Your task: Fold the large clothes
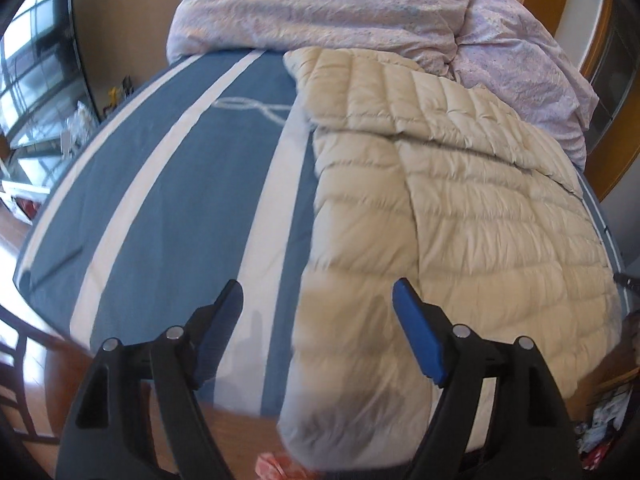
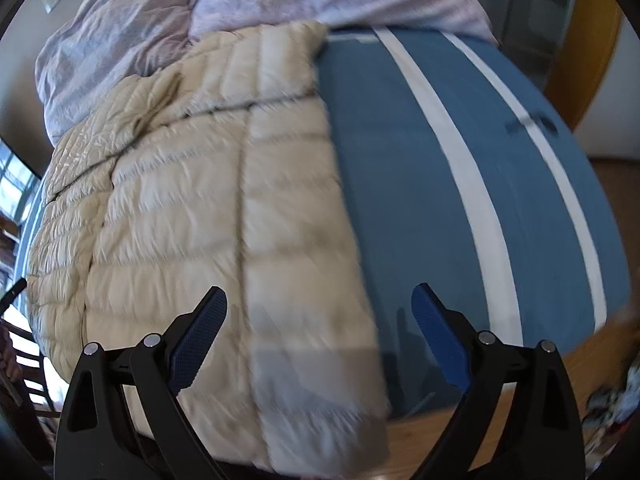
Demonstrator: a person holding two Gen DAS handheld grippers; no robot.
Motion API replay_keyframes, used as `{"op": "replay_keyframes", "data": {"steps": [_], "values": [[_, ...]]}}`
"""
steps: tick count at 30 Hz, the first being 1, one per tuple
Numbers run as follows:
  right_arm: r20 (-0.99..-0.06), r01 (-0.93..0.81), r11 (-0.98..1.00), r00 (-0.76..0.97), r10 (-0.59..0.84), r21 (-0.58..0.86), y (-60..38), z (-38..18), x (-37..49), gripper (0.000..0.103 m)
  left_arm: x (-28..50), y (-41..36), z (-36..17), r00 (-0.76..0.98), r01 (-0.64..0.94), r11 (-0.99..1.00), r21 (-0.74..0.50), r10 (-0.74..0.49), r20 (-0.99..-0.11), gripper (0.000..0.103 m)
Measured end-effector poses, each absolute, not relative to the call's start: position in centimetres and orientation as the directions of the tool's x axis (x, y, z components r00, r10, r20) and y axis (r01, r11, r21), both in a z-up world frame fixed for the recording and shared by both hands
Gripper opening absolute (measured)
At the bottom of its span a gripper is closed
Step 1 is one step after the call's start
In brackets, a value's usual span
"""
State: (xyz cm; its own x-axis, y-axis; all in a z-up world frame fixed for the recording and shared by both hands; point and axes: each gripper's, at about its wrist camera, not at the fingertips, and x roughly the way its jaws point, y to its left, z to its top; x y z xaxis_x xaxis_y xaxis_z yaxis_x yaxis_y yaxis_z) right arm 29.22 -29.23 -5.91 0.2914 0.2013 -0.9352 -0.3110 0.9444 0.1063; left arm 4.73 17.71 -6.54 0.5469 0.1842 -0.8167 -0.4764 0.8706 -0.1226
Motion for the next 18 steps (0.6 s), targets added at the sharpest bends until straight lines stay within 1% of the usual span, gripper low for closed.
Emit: {"op": "replay_keyframes", "data": {"steps": [2, 4, 5, 7, 8, 11, 16, 18], "values": [[-0.937, -0.299, 0.946, 0.277, 0.211, 0.125, -30.3, -6.1, 28.5, 0.094, 3.6, 17.6, -6.8, 0.548, -0.482, 0.867, -0.131, 0.181, -0.817, 0.073], [-0.938, -0.29, 0.945, 0.258, 0.23, 0.152, -31.1, -6.3, 27.8, 0.089, 2.8, 17.3, -7.0, 0.547, -0.483, 0.866, -0.133, 0.179, -0.818, 0.071], [-0.937, -0.289, 0.942, 0.249, 0.244, 0.168, -31.5, -6.4, 27.6, 0.088, 2.5, 17.1, -7.1, 0.548, -0.48, 0.866, -0.137, 0.175, -0.818, 0.068], [-0.934, -0.288, 0.936, 0.233, 0.272, 0.201, -32.0, -6.5, 27.0, 0.082, 2.0, 16.7, -7.4, 0.546, -0.477, 0.867, -0.142, 0.166, -0.821, 0.065], [-0.931, -0.287, 0.932, 0.222, 0.291, 0.223, -32.2, -6.6, 26.6, 0.081, 1.9, 16.6, -7.5, 0.545, -0.475, 0.868, -0.146, 0.16, -0.823, 0.064], [-0.928, -0.285, 0.924, 0.194, 0.317, 0.256, -32.7, -7.0, 25.9, 0.074, 1.5, 15.9, -8.1, 0.54, -0.47, 0.869, -0.154, 0.145, -0.829, 0.062], [-0.915, -0.276, 0.912, 0.183, 0.36, 0.304, -33.6, -7.1, 25.0, 0.071, 0.7, 15.0, -8.6, 0.546, -0.463, 0.872, -0.158, 0.14, -0.826, 0.061], [-0.905, -0.272, 0.901, 0.171, 0.39, 0.337, -33.9, -7.1, 24.7, 0.065, 0.4, 14.6, -8.6, 0.552, -0.459, 0.873, -0.167, 0.133, -0.823, 0.06]]}}
